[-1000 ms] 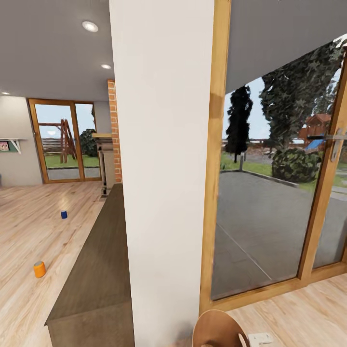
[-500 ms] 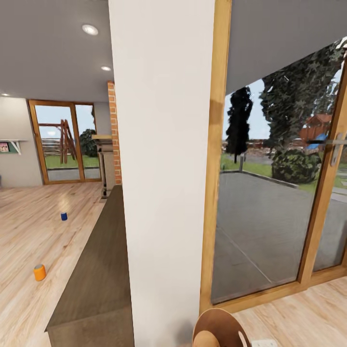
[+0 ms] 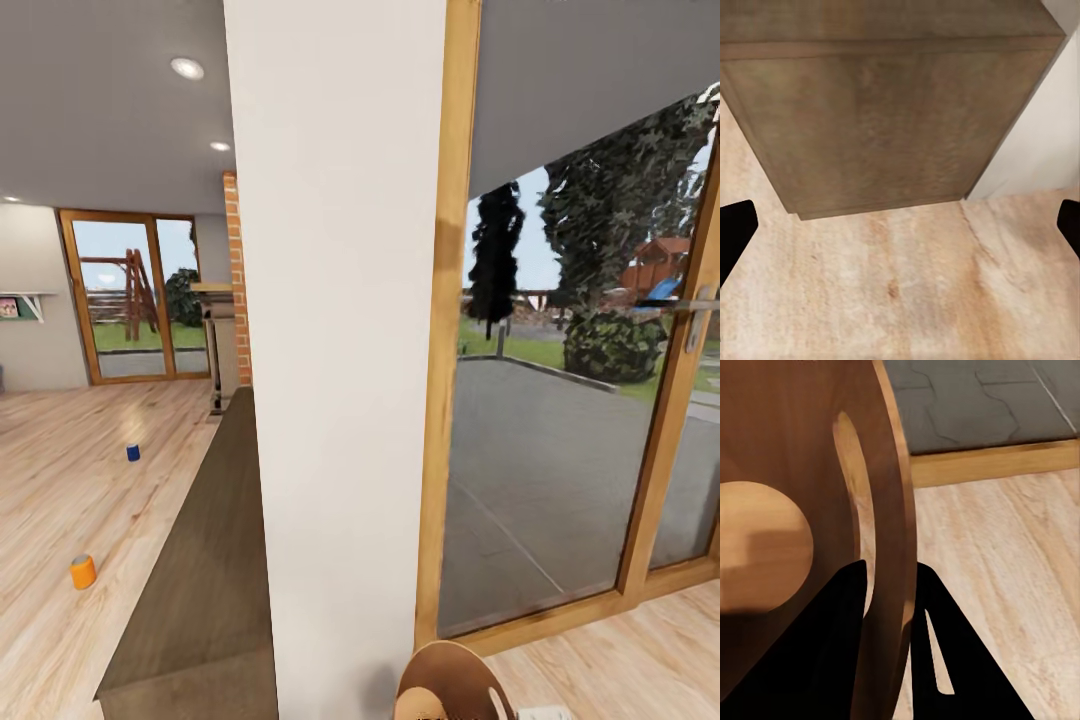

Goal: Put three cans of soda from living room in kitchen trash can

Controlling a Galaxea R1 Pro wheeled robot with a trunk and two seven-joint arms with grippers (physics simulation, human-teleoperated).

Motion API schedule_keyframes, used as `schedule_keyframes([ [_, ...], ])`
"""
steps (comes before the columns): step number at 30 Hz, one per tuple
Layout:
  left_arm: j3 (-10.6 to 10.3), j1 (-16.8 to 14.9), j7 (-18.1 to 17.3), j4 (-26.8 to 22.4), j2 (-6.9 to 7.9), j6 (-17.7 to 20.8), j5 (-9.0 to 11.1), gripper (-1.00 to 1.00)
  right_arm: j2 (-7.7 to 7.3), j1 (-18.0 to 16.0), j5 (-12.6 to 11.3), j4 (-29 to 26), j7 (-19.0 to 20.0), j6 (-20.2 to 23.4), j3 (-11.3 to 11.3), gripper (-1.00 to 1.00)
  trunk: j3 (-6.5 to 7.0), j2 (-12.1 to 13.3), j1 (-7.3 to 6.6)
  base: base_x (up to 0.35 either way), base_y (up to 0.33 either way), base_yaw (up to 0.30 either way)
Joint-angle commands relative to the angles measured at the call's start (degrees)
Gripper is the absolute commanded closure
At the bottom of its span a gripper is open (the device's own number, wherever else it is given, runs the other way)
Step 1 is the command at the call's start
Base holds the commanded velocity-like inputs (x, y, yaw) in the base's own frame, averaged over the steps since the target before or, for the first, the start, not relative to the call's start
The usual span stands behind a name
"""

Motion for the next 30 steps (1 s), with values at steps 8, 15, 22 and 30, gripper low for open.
schedule_keyframes([
  [8,-0.15,0.0,0.0,1.36,0.0,-0.12,0.07,-1.0,0.01,-0.01,0.11,-0.05,0.78,-0.01,-0.18,1.0,1.45,3.22,-1.77,0.0,0.0,0.0],
  [15,-0.17,-0.01,0.0,1.65,-0.12,-0.14,0.08,-1.0,0.01,-0.01,0.05,-0.01,0.8,-0.01,-0.18,1.0,2.7,6.03,-3.3,0.0,0.0,0.0],
  [22,-0.18,0.0,0.0,1.68,-0.17,-0.14,0.08,-1.0,0.01,0.03,0.02,-0.01,0.8,-0.01,-0.18,1.0,3.96,8.83,-4.84,0.0,0.0,0.0],
  [30,-0.18,0.0,0.0,1.68,-0.18,-0.14,0.08,-1.0,0.01,0.01,0.02,0.0,0.82,-0.01,-0.18,1.0,5.4,12.04,-6.6,0.0,0.0,0.0],
])
